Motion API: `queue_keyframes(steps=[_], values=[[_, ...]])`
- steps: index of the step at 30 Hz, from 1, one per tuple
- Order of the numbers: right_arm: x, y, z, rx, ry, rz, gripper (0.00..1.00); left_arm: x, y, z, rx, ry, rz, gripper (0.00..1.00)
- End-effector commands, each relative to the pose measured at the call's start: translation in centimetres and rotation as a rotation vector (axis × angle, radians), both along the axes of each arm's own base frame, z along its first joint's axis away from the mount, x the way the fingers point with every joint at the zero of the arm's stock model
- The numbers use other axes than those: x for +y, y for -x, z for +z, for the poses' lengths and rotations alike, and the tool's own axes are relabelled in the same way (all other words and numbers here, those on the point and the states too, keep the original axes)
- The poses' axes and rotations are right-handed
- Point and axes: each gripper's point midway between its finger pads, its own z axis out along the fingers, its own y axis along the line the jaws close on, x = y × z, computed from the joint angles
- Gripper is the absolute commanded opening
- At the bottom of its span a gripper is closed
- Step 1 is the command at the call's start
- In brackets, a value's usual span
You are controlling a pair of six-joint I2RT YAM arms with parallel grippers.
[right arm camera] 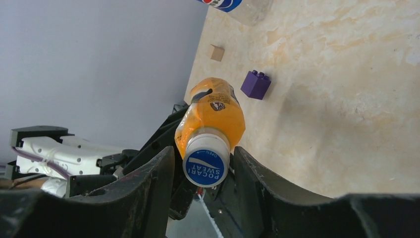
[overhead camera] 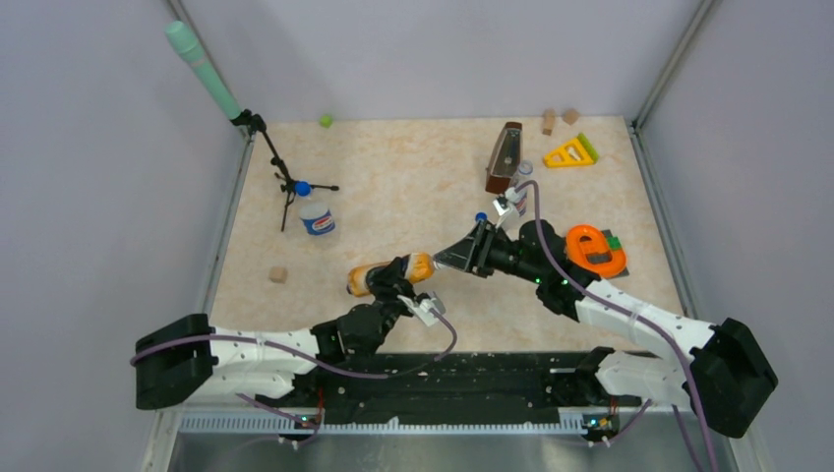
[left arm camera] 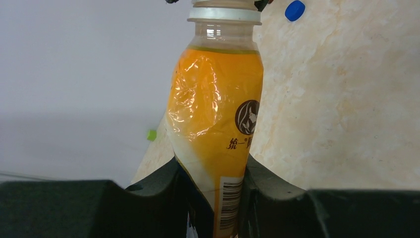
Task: Unscrew the bottle caps
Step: Unscrew the bottle cap from the plastic bottle.
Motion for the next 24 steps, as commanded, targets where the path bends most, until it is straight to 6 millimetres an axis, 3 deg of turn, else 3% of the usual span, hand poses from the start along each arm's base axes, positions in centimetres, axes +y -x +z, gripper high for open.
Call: queue_keyframes(steps=[1,8,12,16,24], values=[[0.6,0.4,2.7,-0.073,-0.032,0.04,0.46,-0.5,-0.3,2.6,-0.029,0.097,0.015,0.0],[0.6,0.1,2.8,-0.108,-0.036,0.031,0.08,-0.8,-0.3,2.5,-0.019,0.098,0.006,0.0],[0.0,0.2,2.3,-0.186,0.039,0.047,0.05,-1.5,0.2,2.1,0.029,0.1,-0.039,0.0],[-1.2,0.5,2.7,-0.317,0.087,0.05,0.03,-3.1,1.1,0.6,0.205,0.11,-0.142,0.0],[-2.0,3.3,3.1,-0.487,0.1,0.176,0.01,-3.9,3.3,2.1,0.514,0.304,-0.419,0.0]])
